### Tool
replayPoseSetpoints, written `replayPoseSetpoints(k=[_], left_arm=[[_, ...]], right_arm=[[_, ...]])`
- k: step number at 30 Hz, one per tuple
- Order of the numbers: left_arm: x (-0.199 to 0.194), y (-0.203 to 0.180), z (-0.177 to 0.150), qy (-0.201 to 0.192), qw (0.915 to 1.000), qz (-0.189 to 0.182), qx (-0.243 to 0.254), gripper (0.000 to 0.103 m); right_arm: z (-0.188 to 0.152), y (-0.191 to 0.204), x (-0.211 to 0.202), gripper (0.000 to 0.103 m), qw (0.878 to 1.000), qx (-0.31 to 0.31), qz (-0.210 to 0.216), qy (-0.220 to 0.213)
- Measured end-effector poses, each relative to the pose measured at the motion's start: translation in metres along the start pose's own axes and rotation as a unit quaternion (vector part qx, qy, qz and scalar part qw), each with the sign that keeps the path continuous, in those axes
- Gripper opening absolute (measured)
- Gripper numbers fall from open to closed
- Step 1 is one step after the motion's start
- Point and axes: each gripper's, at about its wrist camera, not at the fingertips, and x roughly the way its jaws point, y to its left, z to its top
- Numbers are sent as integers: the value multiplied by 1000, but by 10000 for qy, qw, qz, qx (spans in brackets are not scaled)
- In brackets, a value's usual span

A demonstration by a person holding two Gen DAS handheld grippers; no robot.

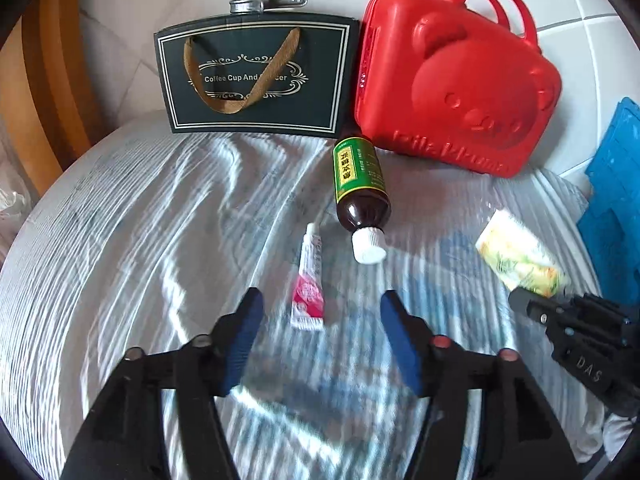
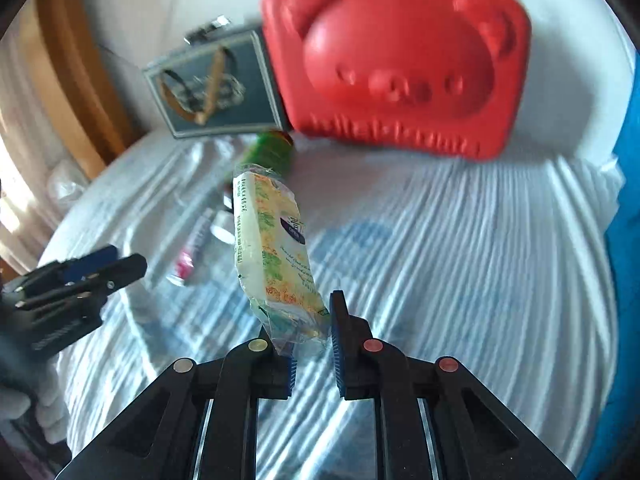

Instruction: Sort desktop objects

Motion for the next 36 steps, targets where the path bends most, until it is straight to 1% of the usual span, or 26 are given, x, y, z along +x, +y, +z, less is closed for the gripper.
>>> replayPoseSetpoints(k=[4, 6, 7, 8, 9, 10, 11, 12, 13, 14, 15, 16, 17, 18, 20, 21, 23, 27, 32, 36], left_arm=[[40, 3, 9, 86, 9999, 115, 59, 62], [60, 3, 11, 190, 9997, 126, 80, 61], [68, 2, 11, 240, 9996, 123, 95, 59], [74, 1, 10, 326, 9993, 157, 132, 46], [75, -1, 8, 256, 9993, 220, 176, 42], [74, -3, 7, 240, 9992, 231, 234, 38], [73, -4, 6, 192, 9994, 161, 239, 29], [71, -5, 5, 171, 9995, 147, 224, 20], [70, -6, 5, 166, 9995, 123, 221, 18], [68, -6, 4, 177, 9996, 102, 211, 18], [66, -7, 3, 189, 9995, 117, 201, 17], [62, -6, 2, 195, 9995, 128, 192, 17], [57, -6, 1, 188, 9996, 115, 170, 17], [48, -5, 0, 146, 9997, 101, 156, 17], [31, -4, -2, 2, 9997, 135, 190, 17], [16, -5, -3, -99, 9997, 112, 198, 17], [-7, -5, -2, -219, 9996, 62, 167, 17], [-63, -5, -1, -600, 9980, -2, 178, 17], [-148, -16, -3, -1188, 9924, -75, 300, 17], [-209, -30, -13, -1586, 9863, -238, 393, 17]], right_arm=[[4, -5, 38, 15, 9999, -5, 22, 102], [6, -4, 53, 17, 9999, -89, -13, 146], [7, -3, 60, 17, 9998, -114, -18, 174], [7, -1, 63, 21, 9998, -146, 3, 139], [7, 2, 63, 26, 9997, -220, -6, 92], [6, 4, 63, 44, 9995, -317, -31, 74], [6, 7, 61, 69, 9992, -403, -48, -1], [5, 9, 59, 78, 9989, -458, -45, -77], [5, 11, 57, 82, 9985, -523, -47, -183], [6, 14, 55, 76, 9981, -561, -68, -230], [7, 15, 56, 63, 9980, -585, -82, -229], [7, 16, 58, 21, 9982, -588, -32, -123], [7, 18, 58, 17, 9983, -583, 48, -76], [7, 20, 53, 17, 9981, -605, 86, -106], [6, 22, 38, 12, 9979, -562, 182, -253], [7, 23, 29, 12, 9978, -523, 244, -322], [8, 30, 5, 12, 9971, -478, 335, -481], [5, 50, -50, 12, 9943, -553, 371, -837], [-7, 71, -133, 12, 9885, -551, 223, -1389], [-23, 83, -197, 12, 9823, -511, 23, -1803]])
